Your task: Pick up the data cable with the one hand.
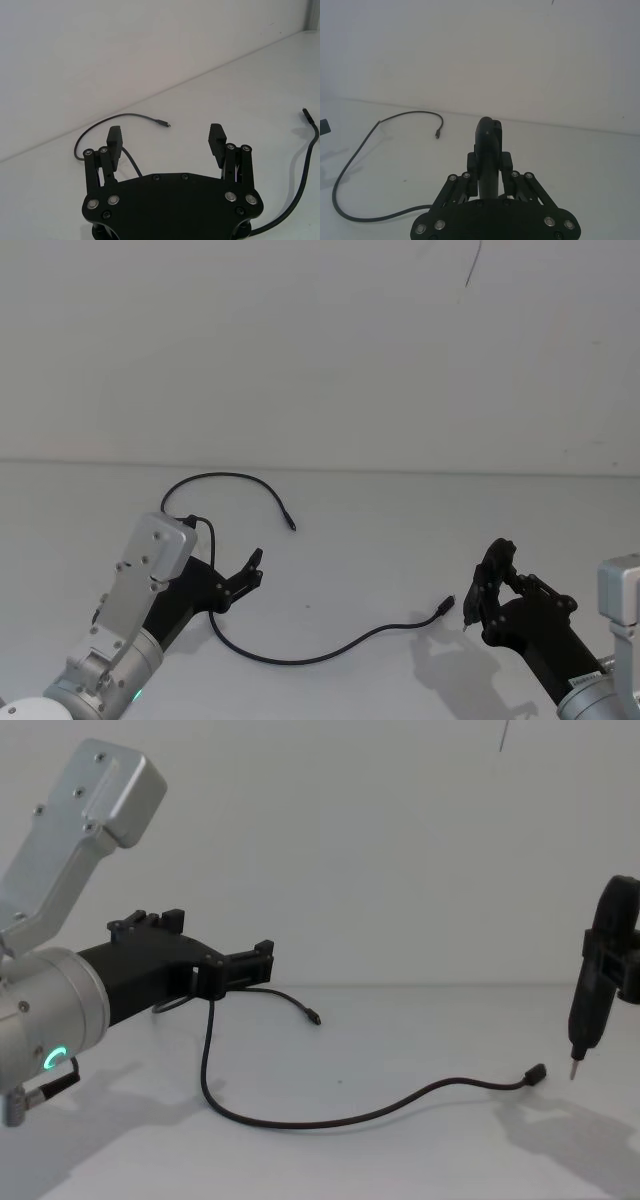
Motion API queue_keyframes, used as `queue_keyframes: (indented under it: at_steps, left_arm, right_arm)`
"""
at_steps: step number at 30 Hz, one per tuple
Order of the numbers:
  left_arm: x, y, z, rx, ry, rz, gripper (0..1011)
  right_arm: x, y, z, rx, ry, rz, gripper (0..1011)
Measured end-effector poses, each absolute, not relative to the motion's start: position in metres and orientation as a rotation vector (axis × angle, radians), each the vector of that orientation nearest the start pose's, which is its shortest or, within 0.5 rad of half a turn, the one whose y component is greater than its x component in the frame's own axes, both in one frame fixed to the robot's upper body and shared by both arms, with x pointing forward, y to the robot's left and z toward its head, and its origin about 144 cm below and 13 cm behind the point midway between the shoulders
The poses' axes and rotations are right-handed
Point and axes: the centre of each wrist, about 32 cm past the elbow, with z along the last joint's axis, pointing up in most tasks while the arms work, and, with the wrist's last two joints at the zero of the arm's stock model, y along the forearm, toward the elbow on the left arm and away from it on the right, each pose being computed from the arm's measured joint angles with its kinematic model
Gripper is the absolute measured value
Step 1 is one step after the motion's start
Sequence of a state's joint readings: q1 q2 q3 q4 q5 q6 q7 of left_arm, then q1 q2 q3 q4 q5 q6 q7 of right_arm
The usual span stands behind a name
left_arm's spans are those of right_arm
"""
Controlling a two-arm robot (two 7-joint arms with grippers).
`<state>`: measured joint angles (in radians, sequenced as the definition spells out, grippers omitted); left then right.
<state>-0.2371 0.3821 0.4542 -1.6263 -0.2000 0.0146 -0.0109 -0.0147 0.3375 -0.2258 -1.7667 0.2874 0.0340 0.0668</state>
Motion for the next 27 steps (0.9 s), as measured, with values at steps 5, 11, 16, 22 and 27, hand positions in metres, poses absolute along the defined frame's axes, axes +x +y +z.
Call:
queue_keyframes:
  at_steps: [5,11,16,22,27]
  left_arm:
    - [0.492,0.198,1.204,0.062,-0.267,1.123,1001]
    - [0.496,0.194,1.205,0.058,-0.266,1.101,1001]
    - [0.502,0.187,1.206,0.057,-0.264,1.060,1001]
    - [0.511,0.176,1.208,0.059,-0.264,0.990,1001]
    - [0.517,0.167,1.209,0.064,-0.266,0.929,1001]
  right_arm:
    - [0.443,-0.237,1.189,0.026,-0.075,-1.230,269]
    - [0.443,-0.237,1.189,0.026,-0.075,-1.230,269]
    - [0.443,-0.237,1.189,0.026,-0.075,-1.229,269]
    - [0.443,-0.237,1.189,0.026,-0.075,-1.230,269]
    - [0.443,-0.237,1.189,0.026,-0.075,-1.230,269]
